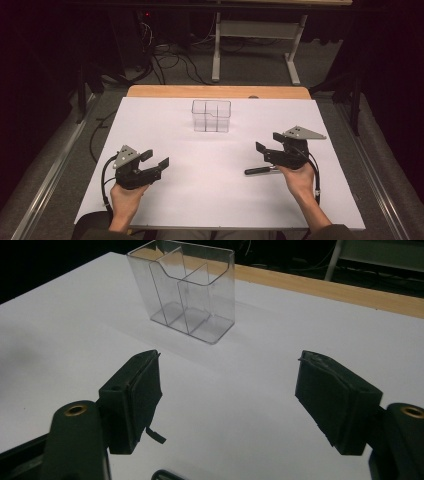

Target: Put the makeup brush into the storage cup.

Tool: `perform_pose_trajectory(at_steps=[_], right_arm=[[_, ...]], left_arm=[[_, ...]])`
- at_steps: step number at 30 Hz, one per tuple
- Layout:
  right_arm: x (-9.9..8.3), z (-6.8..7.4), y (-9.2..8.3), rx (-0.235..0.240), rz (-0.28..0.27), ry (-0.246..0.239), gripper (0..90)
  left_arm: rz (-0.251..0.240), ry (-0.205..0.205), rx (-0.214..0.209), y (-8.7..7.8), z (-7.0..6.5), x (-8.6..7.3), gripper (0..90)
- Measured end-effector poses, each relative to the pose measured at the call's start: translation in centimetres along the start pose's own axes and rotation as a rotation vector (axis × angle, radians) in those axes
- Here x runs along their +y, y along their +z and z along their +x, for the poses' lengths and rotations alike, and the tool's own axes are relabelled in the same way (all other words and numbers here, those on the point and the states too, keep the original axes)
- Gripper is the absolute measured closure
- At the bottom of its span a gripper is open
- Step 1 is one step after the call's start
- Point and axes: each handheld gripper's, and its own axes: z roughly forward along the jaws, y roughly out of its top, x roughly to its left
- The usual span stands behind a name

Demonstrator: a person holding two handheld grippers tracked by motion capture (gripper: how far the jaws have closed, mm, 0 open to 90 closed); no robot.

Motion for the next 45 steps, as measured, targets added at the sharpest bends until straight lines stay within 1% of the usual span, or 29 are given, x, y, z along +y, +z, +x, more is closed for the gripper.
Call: perform_pose_trajectory(at_steps=[4,5,6,12,16,17,19,20,22,23,24,25,26,27,28,29,30,32,33,35,36,38,39,40,41,42,43,44,45], right_arm=[[0.3,-0.3,-0.2,-0.016,0.032,-0.012,28.0],[0.4,-0.3,-0.3,-0.017,0.043,-0.007,28.0],[0.5,-0.4,-0.3,-0.019,0.045,-0.014,28.0],[1.1,-0.6,-0.8,-0.020,0.082,-0.025,29.0],[1.5,-0.8,-1.1,-0.014,0.113,-0.039,29.8],[1.5,-0.8,-1.1,-0.014,0.113,-0.039,29.8],[1.8,-0.8,-1.2,-0.009,0.135,-0.044,30.1],[1.8,-0.8,-1.2,-0.009,0.135,-0.044,30.1],[2.0,-0.8,-1.3,0.001,0.161,-0.060,30.3],[2.0,-0.8,-1.3,0.001,0.161,-0.060,30.3],[2.2,-0.8,-1.3,0.002,0.183,-0.067,30.5],[2.2,-0.8,-1.3,0.002,0.183,-0.067,30.5],[2.3,-0.8,-1.3,0.006,0.201,-0.087,30.7],[2.3,-0.8,-1.2,0.009,0.208,-0.089,30.7],[2.4,-0.8,-1.2,0.010,0.223,-0.103,30.7],[2.4,-0.8,-1.2,0.010,0.223,-0.103,30.7],[2.5,-0.8,-1.2,0.015,0.241,-0.112,31.0],[2.6,-0.7,-1.1,0.020,0.255,-0.115,31.1],[2.7,-0.7,-1.1,0.021,0.266,-0.127,31.3],[2.8,-0.7,-1.1,0.025,0.273,-0.129,31.4],[2.9,-0.6,-1.0,0.030,0.295,-0.140,31.6],[3.1,-0.5,-1.0,0.028,0.320,-0.160,31.7],[3.1,-0.5,-1.0,0.028,0.320,-0.160,31.7],[3.3,-0.4,-1.0,0.028,0.338,-0.184,31.7],[3.3,-0.4,-1.0,0.028,0.338,-0.184,31.7],[3.5,-0.3,-1.0,0.031,0.355,-0.201,31.8],[3.6,-0.2,-1.0,0.032,0.364,-0.205,31.8],[3.7,-0.2,-1.0,0.037,0.373,-0.222,31.8],[3.7,-0.1,-1.0,0.037,0.381,-0.228,31.9]], left_arm=[[0.002,0.000,0.000,0.0,0.0,0.0,30.1],[0.002,0.001,0.000,0.0,0.0,0.0,30.1],[0.002,0.001,0.000,0.0,0.0,0.0,30.1],[0.002,0.001,0.001,0.0,0.0,0.0,29.9],[0.002,0.001,0.001,0.0,0.0,0.0,30.0],[0.002,0.001,0.001,0.0,0.0,0.0,29.9],[0.001,0.000,0.002,0.0,0.0,0.0,29.9],[0.001,0.000,0.002,0.0,0.0,0.0,29.9],[-0.001,-0.003,0.003,0.0,0.0,0.0,29.9],[-0.001,-0.003,0.003,0.0,0.0,0.0,29.9],[-0.001,-0.003,0.003,0.0,0.1,0.0,29.9],[-0.001,-0.003,0.003,0.0,0.1,0.0,29.9],[-0.001,-0.002,0.003,0.0,0.1,0.0,29.9],[0.002,0.000,0.004,0.0,0.0,0.0,29.9],[0.004,-0.001,0.009,0.0,0.0,0.0,29.9],[0.004,-0.001,0.009,0.0,0.0,0.0,30.0],[0.003,-0.001,0.009,0.0,0.0,0.0,29.9],[0.000,-0.002,0.011,0.0,0.0,0.0,29.9],[0.002,-0.003,0.011,0.0,0.0,0.0,29.9],[0.004,-0.003,0.011,0.0,0.0,0.0,29.9],[0.005,-0.003,0.010,0.0,0.0,0.0,30.0],[0.004,-0.003,0.010,0.1,0.0,0.0,29.9],[0.004,-0.003,0.010,0.1,0.0,0.0,29.9],[0.005,-0.004,0.010,0.1,0.0,0.0,29.9],[0.005,-0.004,0.010,0.1,0.0,0.0,30.0],[0.006,-0.004,0.010,0.1,0.0,0.0,29.9],[0.005,-0.005,0.010,0.1,0.0,0.0,30.0],[0.006,-0.005,0.010,0.1,0.0,0.0,30.0],[0.007,-0.005,0.010,0.1,0.0,0.0,30.0]])
